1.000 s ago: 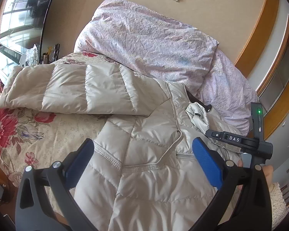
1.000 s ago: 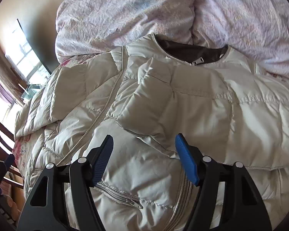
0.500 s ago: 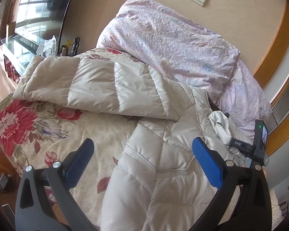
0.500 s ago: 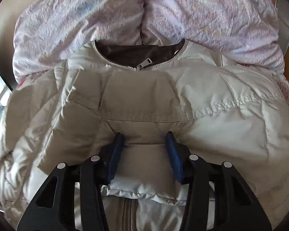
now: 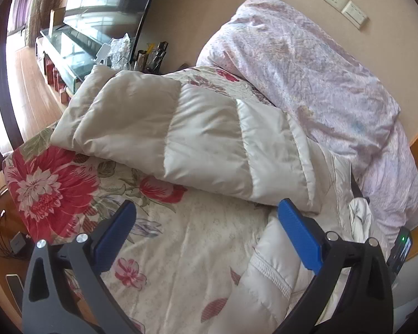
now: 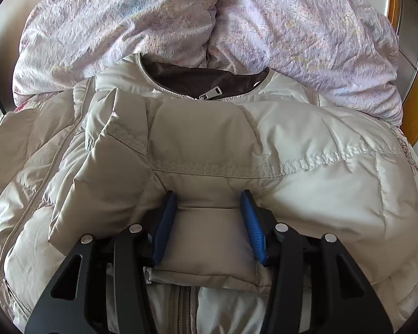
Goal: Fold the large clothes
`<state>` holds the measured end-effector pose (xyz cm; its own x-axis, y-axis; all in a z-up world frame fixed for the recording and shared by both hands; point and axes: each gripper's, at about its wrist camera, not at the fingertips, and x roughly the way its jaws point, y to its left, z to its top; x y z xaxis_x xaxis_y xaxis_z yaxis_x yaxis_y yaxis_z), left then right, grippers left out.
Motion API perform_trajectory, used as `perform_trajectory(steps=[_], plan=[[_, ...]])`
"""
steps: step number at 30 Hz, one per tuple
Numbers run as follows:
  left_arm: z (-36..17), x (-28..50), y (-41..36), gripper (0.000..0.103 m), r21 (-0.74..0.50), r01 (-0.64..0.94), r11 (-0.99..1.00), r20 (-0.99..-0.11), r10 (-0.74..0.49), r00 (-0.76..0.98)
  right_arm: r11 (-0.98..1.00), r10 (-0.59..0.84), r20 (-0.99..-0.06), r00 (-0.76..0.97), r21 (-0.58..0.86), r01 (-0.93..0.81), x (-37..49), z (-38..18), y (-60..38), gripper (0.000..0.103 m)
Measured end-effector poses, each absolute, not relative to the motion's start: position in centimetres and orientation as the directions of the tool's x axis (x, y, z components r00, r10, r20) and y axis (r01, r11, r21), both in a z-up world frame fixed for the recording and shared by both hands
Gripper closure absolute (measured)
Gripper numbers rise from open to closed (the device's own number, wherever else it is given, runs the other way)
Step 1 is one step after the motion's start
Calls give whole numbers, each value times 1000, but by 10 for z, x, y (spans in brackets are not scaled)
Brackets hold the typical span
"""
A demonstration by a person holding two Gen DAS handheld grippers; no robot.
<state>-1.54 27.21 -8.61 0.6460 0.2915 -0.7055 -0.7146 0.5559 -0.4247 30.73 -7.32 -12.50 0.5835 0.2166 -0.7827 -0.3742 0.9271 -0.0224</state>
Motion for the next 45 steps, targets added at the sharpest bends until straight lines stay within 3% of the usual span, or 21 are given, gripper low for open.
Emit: perform_trajectory(steps=[7,13,17,21,31,36,45], plan=[[-98,-18,310,8,-522,-754,399,-715,277,642,928,218,-782,583,-19,-373,307,-124,-73,53],[-112,-28,334,25,-568,-775,276,-720,289,631,928,218,-782,584,-19,-372,307,-124,-73,52],[-114,-33,346,43,-564,-792,235,-731,304,611,928,218,-782,584,-20,-373,308,-124,-74,52],[-114,-36,356,51,-556,-802,217,-741,307,597,928,216,-782,585,-23,-373,307,-123,-74,52],[-113,-28,364,67,-471,-849,238,-778,341,528,930,189,-779,598,-53,-363,306,-123,-71,48],[-102,-25,366,89,-449,-850,275,-772,360,524,931,196,-780,594,-42,-363,307,-123,-73,48],[-12,5,335,94,-389,-788,477,-656,457,601,933,204,-780,592,-28,-359,307,-122,-73,47]])
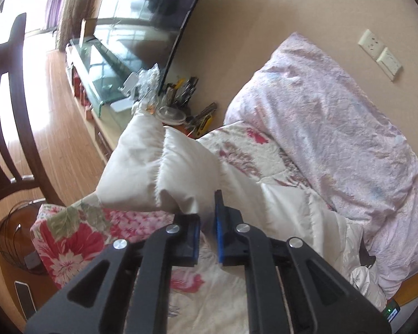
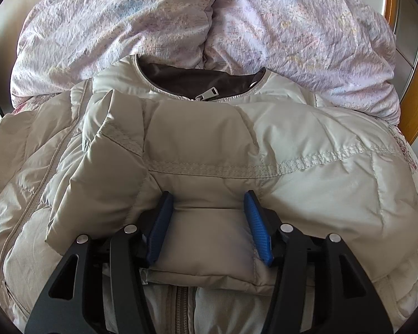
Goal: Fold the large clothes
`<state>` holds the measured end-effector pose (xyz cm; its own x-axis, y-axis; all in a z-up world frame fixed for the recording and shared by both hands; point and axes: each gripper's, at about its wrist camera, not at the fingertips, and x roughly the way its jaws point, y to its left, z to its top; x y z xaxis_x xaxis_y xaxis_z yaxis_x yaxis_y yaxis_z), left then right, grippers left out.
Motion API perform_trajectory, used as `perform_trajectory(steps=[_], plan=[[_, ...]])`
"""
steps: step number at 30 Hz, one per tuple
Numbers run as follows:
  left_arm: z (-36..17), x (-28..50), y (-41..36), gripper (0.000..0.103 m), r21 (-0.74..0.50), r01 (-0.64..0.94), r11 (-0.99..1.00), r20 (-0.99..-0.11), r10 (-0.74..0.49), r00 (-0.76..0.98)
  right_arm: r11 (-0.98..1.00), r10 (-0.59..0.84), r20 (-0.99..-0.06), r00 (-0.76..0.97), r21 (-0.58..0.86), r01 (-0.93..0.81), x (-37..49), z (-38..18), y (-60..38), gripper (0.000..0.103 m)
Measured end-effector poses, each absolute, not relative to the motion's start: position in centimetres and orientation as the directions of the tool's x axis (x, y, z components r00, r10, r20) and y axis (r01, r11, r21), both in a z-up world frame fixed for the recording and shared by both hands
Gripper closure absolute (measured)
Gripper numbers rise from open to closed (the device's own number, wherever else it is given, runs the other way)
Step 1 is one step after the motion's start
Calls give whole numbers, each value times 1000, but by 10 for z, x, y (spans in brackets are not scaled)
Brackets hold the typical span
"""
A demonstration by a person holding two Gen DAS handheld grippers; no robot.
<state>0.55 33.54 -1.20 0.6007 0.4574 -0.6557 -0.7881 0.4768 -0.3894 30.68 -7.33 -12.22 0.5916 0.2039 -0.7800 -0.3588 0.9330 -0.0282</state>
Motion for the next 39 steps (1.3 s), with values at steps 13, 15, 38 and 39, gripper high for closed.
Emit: perform_trajectory(steps=[13,15,38,39], plan=[[92,132,169,94,-362,-345,866,-445,164,880,934,266,-773,576,60,-351,309,-122,-84,47],[85,150,143,94,-373,-281,884,-454,91,887,933,280,-770,574,78,-350,308,-122,-86,46],[-9,195,5,19,-261,37,965,-613,-195,765,985,172,-638,751,113,-130,294,-45,-213,52],[-3,194,13,19,-235,8,972,-606,-153,781,977,213,-618,757,133,-167,290,-40,-210,54]])
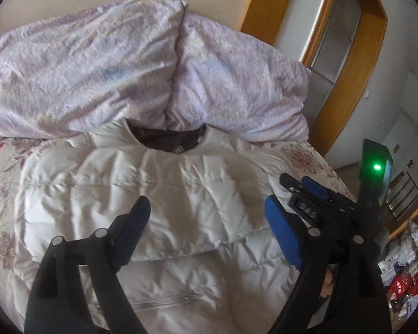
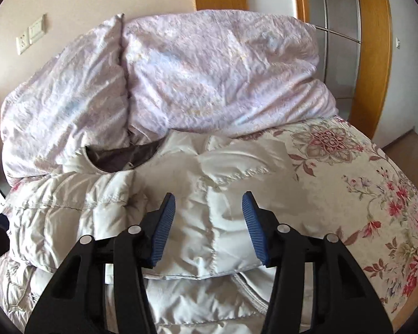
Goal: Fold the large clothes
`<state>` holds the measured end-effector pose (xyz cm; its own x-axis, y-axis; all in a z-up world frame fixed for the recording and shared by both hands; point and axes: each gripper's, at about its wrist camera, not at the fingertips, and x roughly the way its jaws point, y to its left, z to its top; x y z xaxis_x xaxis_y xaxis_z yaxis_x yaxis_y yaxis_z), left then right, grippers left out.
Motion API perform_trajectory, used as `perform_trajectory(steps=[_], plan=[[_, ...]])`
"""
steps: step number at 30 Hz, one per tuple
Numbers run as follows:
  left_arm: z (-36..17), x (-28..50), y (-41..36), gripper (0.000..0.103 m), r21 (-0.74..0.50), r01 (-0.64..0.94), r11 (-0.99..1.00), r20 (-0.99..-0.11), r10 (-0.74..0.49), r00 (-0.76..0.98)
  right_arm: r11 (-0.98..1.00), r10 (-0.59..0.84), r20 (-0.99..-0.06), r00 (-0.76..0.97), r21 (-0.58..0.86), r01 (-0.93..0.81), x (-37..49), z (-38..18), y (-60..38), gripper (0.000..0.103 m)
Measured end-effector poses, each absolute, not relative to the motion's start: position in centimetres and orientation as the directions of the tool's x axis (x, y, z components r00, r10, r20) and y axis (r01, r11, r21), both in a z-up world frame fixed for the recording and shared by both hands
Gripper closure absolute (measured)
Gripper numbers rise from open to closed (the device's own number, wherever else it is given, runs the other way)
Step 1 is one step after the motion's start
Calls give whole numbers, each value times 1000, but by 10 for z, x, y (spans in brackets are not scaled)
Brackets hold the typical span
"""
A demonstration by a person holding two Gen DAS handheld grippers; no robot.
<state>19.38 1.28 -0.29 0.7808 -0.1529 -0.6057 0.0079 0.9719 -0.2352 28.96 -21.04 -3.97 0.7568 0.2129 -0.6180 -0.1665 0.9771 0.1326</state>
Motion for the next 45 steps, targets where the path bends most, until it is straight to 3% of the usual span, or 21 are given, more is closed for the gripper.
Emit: perform_trajectory(steps=[5,11,18,31,41,45], plan=[[-7,193,63,19,-143,-179,973,-631,50,775,904,411,-587,698,163,-395,278,-33,-172,64],[-32,206,97,19,-76,-273,959,-697,145,703,847,465,-643,608,124,-517,278,-50,-121,71],[-71,224,109,19,-51,-307,951,-749,167,641,871,382,-744,548,93,-482,297,-96,-107,76],[-106,242,109,10,2,-313,950,-756,206,621,882,354,-753,555,72,-465,307,-125,-105,77],[-114,253,116,3,-14,-328,944,-771,199,604,877,387,-757,526,126,-464,321,-128,-108,77],[-105,242,118,5,-30,-317,948,-787,173,592,858,437,-759,482,190,-478,323,-123,-118,74]])
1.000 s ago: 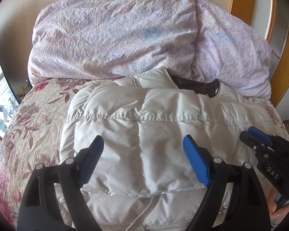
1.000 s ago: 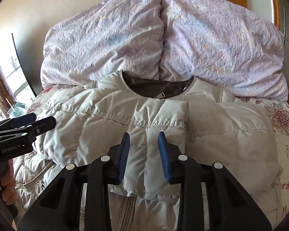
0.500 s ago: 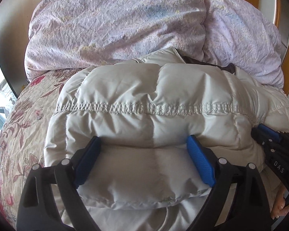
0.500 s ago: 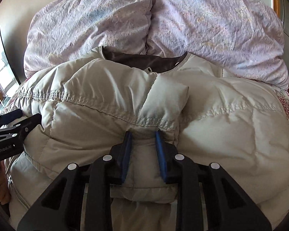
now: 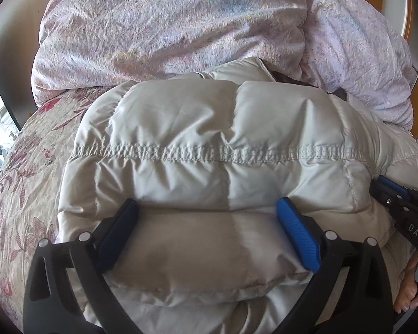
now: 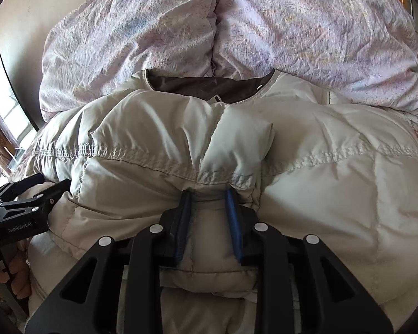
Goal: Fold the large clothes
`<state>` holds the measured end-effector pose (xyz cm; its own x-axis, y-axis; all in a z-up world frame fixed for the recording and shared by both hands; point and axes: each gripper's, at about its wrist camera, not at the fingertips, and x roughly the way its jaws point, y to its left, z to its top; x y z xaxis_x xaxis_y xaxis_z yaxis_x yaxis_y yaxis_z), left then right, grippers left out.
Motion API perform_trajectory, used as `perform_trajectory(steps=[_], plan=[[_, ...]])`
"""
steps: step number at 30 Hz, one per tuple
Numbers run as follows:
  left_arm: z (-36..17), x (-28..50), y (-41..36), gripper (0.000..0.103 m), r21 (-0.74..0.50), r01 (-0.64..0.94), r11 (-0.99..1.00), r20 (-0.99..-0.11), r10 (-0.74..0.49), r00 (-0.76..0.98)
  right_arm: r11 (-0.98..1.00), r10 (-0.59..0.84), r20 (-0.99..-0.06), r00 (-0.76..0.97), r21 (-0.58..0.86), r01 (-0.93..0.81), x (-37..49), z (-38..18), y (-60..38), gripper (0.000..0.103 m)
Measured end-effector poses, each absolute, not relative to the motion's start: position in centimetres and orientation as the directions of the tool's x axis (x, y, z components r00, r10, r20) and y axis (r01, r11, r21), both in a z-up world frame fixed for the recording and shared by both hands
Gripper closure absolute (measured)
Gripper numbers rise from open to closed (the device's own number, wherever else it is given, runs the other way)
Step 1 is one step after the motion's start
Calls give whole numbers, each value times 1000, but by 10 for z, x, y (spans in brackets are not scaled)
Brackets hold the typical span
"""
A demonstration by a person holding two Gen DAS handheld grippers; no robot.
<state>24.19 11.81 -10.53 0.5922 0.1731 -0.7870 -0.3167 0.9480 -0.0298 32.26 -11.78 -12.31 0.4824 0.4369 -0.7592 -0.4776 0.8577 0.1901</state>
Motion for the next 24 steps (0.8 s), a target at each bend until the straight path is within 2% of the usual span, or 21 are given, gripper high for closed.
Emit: perform_trajectory(steps=[1,2,5,6,11,14,24], plan=[[-99,233,119,6,-49,-308,950,-786,153,599,848,459,-766,449,228,-478,323,-119,-125,72],[-93,223,120,6,-69,-298,952,-783,133,608,837,491,-768,412,282,-470,323,-113,-135,66],[-74,186,126,6,-84,-269,960,-771,108,628,822,546,-751,371,395,-410,316,-91,-176,30],[-69,173,130,6,-86,-261,961,-768,103,632,819,556,-739,380,410,-402,310,-81,-192,27],[-67,109,159,6,-120,-239,963,-795,51,605,829,543,-764,348,425,-363,282,-58,-272,20],[-72,71,176,7,-173,-252,952,-808,9,590,833,546,-785,294,470,-293,268,-62,-324,20],[-99,-9,204,24,-373,-274,887,-804,-161,573,824,563,-793,235,561,-78,221,-102,-445,21]])
